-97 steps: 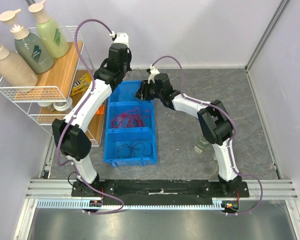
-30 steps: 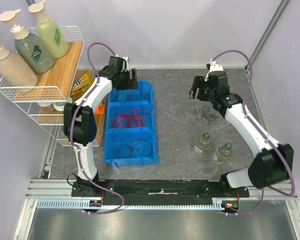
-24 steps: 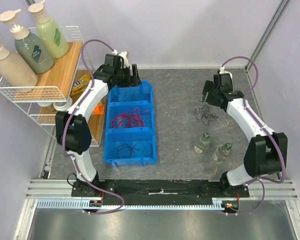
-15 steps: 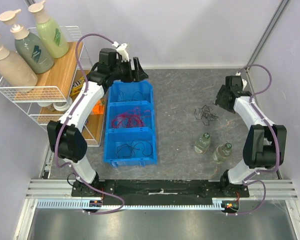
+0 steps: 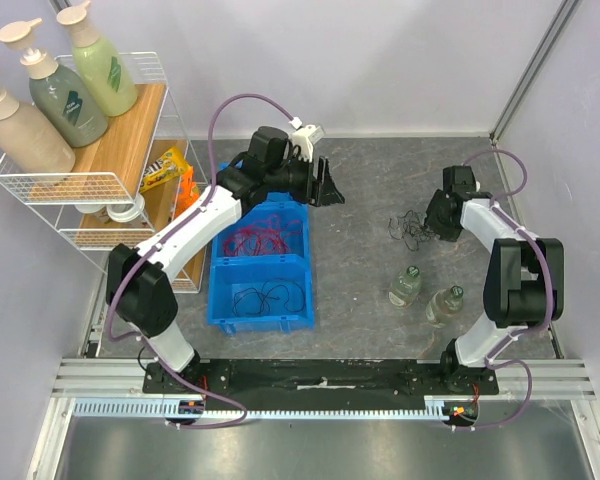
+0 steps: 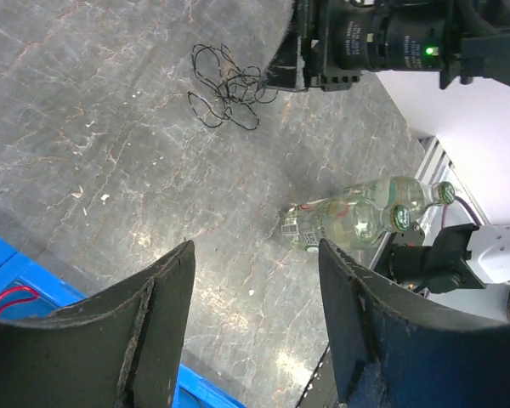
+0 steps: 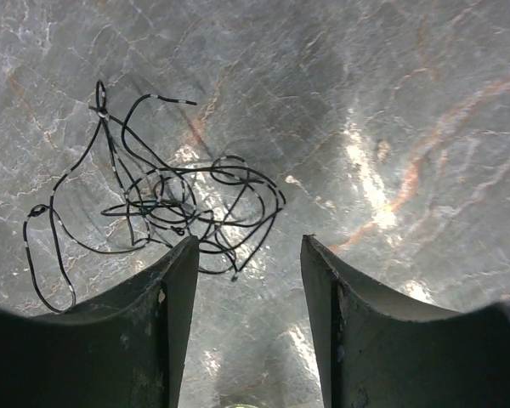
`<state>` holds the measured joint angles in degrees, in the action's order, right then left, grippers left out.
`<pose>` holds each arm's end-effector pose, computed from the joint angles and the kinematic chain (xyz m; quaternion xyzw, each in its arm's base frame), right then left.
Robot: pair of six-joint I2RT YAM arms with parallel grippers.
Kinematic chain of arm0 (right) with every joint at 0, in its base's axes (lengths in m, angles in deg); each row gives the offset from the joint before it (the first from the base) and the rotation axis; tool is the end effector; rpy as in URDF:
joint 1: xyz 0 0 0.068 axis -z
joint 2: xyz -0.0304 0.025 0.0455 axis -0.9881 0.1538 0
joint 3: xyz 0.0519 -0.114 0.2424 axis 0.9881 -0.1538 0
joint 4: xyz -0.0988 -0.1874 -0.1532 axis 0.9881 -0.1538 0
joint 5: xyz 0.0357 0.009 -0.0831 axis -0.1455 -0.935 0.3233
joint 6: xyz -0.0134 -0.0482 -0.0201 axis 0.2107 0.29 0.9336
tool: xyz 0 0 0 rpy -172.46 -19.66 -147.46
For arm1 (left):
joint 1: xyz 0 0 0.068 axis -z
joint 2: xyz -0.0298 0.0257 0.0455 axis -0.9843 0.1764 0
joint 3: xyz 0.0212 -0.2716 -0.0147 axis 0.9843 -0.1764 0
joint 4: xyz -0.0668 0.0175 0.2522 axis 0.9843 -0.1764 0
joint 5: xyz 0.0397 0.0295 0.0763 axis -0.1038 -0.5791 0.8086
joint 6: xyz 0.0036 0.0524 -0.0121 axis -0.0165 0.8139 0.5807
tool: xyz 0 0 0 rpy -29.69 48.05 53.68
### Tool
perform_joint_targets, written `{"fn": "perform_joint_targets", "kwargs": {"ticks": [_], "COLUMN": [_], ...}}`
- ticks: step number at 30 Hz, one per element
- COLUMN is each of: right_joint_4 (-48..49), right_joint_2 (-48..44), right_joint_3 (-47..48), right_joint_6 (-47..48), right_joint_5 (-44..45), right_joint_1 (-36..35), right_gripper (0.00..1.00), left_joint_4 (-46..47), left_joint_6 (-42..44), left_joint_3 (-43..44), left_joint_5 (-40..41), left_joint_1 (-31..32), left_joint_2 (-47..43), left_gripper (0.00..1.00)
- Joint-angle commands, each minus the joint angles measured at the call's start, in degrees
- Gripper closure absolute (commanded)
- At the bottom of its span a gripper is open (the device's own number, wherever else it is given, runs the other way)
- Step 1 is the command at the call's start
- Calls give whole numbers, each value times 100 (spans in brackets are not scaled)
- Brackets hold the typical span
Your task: Untangle the cables
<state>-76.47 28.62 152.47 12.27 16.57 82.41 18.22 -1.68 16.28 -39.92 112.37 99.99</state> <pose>0.3351 -0.0118 0.1993 0.3033 0.9186 0.0100 0.2530 0.3222 -0.2269 0.3464 0.2304 0.8113 -0.4175 0.3381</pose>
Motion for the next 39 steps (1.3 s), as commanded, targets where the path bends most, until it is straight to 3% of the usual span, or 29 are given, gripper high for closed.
{"fn": "perform_joint_targets", "kwargs": {"ticks": [1, 2, 8, 10, 19, 25, 32, 35, 39], "right_joint_4": [523, 620, 568, 516, 1252, 1894, 2544, 2853, 3020], "right_joint_2": [133, 168, 213, -68, -1861, -2240, -2574, -2662, -2724], "right_joint_3": [-124, -98, 377, 464, 764, 1009, 1045, 931, 948], "right_joint_6": [-151, -177, -160, -46, 631, 342, -202, -545, -643], "right_joint_5": [-259, -189, -452, -496, -2532, -4430, -5066, -5172, -5181], "right_joint_1": [-3, 6, -55, -99, -908, -987, -1154, -1163, -1163], "right_gripper": [43, 44, 90, 98, 100, 100, 100, 100, 100], "left_joint_4": [561, 588, 658, 710, 1159, 1432, 1484, 1659, 1774], "left_joint_6": [-248, -248, -240, -292, -530, -565, -731, -960, -1039], "left_joint_3": [-115, -132, -80, -45, -45, -211, -255, -290, -352], "left_joint_5": [-154, -162, -127, -180, -566, -637, -786, -1049, -1103], "left_joint_1": [77, 130, 297, 306, 280, 236, 236, 262, 394], "left_joint_2": [-494, -564, -741, -758, -715, -802, -680, -486, -354], "left_gripper": [34, 34, 34, 33, 23, 28, 21, 27, 50]}}
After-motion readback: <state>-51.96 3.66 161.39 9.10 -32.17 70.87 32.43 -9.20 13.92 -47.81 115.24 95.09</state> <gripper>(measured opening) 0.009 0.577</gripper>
